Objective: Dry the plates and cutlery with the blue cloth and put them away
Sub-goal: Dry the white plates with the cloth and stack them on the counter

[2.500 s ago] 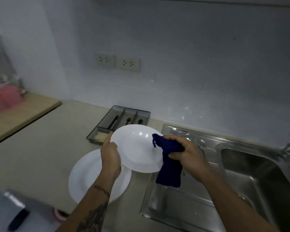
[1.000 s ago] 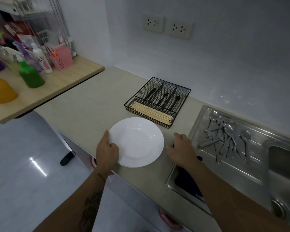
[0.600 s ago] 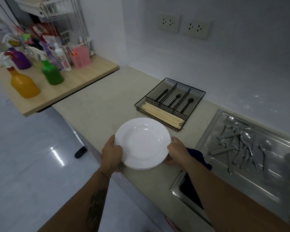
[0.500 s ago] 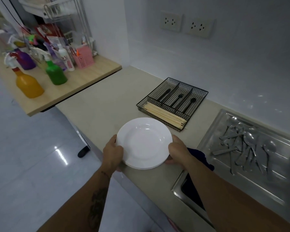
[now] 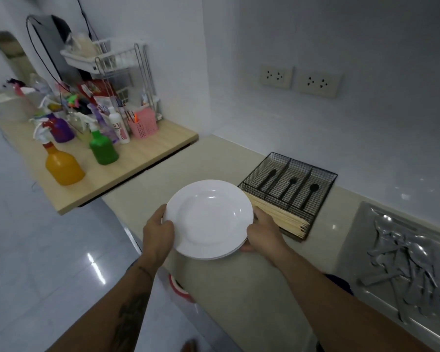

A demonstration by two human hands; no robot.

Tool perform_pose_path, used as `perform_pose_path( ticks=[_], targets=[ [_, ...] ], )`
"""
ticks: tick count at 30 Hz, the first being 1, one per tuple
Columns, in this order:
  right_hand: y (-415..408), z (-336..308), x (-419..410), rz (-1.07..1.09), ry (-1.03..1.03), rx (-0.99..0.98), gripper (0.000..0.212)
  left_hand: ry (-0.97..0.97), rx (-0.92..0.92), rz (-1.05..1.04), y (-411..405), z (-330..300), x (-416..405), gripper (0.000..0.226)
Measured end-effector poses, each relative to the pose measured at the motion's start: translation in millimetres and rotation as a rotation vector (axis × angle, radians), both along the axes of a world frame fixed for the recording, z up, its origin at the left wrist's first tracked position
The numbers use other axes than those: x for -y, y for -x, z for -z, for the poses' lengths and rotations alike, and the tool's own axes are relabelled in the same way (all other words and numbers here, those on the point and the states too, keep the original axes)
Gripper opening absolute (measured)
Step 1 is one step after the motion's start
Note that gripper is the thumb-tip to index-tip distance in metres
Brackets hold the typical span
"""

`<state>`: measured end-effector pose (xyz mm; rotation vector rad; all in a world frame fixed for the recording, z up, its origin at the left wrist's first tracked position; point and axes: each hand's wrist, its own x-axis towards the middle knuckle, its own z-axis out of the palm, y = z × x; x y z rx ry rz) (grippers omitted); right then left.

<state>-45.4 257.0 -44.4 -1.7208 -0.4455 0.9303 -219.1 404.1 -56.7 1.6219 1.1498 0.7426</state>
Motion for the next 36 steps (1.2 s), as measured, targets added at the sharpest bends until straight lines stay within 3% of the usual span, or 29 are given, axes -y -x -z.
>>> perform_pose_path(
  ticks=[7, 12, 15, 18, 22, 26, 30, 36],
  targets=[
    [-30.2, -9.0, -114.9, 0.168, -0.061, 0.068, 0.055, -0.047, 0.096, 0.130, -53.3, -20.0, -136.6, 0.054],
    [-61.2, -12.7, -198.0, 0.308, -0.038, 0.102, 0.054, -0.003, 0.046, 0.269, -107.2, -21.6, -243.0, 0.064],
    [-71.9, -16.7, -227.1, 0.388, -0.019, 0.069, 0.054, 0.008, 0.058, 0.365, -134.2, -23.1, -280.3, 0.051],
    [-83.3, -14.0, -244.8, 0.480, -0.008, 0.038, 0.053, 0.020, 0.032, 0.461, -165.0, -15.5, -313.3, 0.055],
    [-104.5, -4.0, -258.4, 0.564, 0.044, -0.020, 0.050, 0.018, 0.032, 0.557, -204.0, 0.0, -333.1, 0.052],
    [-129.0, 13.8, -268.6, 0.621, 0.122, -0.087, 0.056, -0.011, -0.017, 0.633, -244.9, 32.3, -349.2, 0.067],
    [-146.5, 33.0, -272.8, 0.629, 0.112, -0.146, 0.058, 0.003, -0.115, 0.671, -273.0, 40.2, -350.5, 0.058],
    [-169.6, 55.3, -279.8, 0.677, 0.119, -0.207, 0.050, 0.040, -0.202, 0.667, -305.8, 63.2, -359.3, 0.066]
  ],
)
